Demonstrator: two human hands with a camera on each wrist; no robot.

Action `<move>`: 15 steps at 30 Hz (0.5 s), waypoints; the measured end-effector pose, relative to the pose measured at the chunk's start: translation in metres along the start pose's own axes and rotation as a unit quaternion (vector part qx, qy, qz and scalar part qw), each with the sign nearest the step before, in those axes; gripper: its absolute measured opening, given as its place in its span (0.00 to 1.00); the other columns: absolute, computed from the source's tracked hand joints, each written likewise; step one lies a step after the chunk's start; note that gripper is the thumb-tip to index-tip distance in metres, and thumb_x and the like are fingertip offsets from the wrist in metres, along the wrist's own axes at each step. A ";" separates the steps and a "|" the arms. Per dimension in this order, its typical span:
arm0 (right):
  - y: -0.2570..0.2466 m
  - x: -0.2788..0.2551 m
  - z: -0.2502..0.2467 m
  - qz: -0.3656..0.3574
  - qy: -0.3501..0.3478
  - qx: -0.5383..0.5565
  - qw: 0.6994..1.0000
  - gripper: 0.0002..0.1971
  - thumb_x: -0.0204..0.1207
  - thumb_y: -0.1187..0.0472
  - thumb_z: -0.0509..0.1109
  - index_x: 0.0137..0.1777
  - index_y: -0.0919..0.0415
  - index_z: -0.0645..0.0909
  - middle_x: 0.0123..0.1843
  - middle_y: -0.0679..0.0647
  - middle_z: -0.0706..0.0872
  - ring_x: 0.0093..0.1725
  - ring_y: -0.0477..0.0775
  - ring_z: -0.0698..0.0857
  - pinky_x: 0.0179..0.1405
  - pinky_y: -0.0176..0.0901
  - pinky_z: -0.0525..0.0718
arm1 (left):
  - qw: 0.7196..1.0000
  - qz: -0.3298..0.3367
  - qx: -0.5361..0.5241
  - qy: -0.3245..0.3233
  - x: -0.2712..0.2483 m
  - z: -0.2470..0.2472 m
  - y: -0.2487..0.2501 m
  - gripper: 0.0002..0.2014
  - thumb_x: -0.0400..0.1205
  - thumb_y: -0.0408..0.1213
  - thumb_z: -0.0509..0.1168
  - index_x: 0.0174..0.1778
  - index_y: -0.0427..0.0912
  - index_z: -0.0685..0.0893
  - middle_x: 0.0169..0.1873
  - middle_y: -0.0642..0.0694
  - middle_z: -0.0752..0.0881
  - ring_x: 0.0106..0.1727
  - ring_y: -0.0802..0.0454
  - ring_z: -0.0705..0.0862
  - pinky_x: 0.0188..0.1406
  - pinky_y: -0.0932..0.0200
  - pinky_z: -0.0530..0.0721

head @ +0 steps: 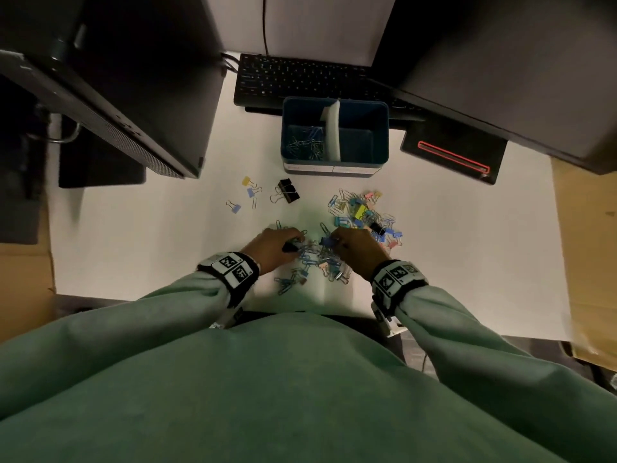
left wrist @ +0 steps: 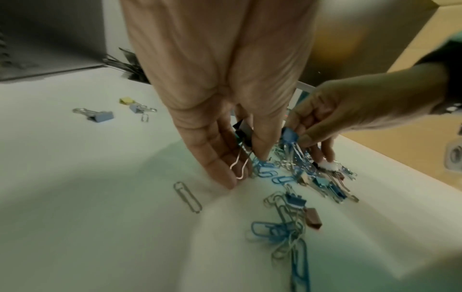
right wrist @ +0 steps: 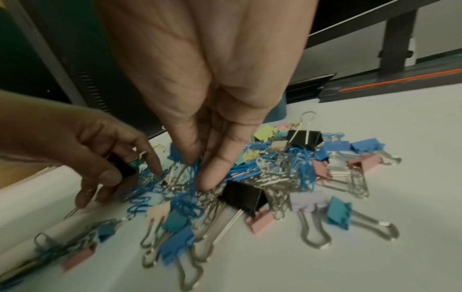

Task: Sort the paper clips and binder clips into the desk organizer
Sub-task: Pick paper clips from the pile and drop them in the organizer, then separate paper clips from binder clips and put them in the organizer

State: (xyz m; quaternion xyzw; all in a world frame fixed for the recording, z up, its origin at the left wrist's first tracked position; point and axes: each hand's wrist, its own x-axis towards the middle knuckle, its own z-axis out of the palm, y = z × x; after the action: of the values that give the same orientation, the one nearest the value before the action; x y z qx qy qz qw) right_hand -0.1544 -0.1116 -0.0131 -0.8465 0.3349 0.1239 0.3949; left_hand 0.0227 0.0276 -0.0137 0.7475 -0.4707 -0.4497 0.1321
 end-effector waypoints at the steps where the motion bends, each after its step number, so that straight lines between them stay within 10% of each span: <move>1: 0.002 -0.002 -0.003 0.002 -0.002 0.001 1.000 0.10 0.82 0.58 0.66 0.56 0.62 0.84 0.49 0.58 0.88 0.45 0.55 0.84 0.43 0.41 0.78 | 1.000 -0.002 -0.010 0.000 -0.003 -0.002 -0.001 0.19 0.80 0.37 0.68 0.68 0.45 0.79 0.56 0.44 0.86 0.56 0.48 0.83 0.55 0.64 0.75; 8: 0.013 -0.011 -0.009 0.045 -0.004 0.136 0.990 0.13 0.85 0.61 0.59 0.64 0.57 0.81 0.48 0.55 0.88 0.41 0.56 0.88 0.39 0.45 0.89 | 0.998 -0.006 -0.006 0.056 -0.002 -0.005 0.002 0.09 0.80 0.30 0.62 0.53 0.46 0.74 0.43 0.44 0.80 0.41 0.47 0.79 0.34 0.62 0.73; 15: 0.014 -0.016 -0.017 0.108 -0.031 0.370 0.922 0.09 0.85 0.69 0.57 0.59 0.66 0.77 0.52 0.66 0.86 0.41 0.62 0.86 0.41 0.60 0.87 | 0.993 0.018 0.112 0.036 0.027 0.015 0.027 0.13 0.83 0.40 0.61 0.63 0.47 0.75 0.47 0.40 0.82 0.47 0.38 0.83 0.48 0.49 0.82</move>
State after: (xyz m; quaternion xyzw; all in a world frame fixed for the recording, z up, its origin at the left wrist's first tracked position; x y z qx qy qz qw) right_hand -0.1763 -0.1229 -0.0026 -0.5944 0.4337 0.0594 0.6746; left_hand -0.0013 -0.0054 -0.0199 0.7648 -0.5261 -0.3647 0.0725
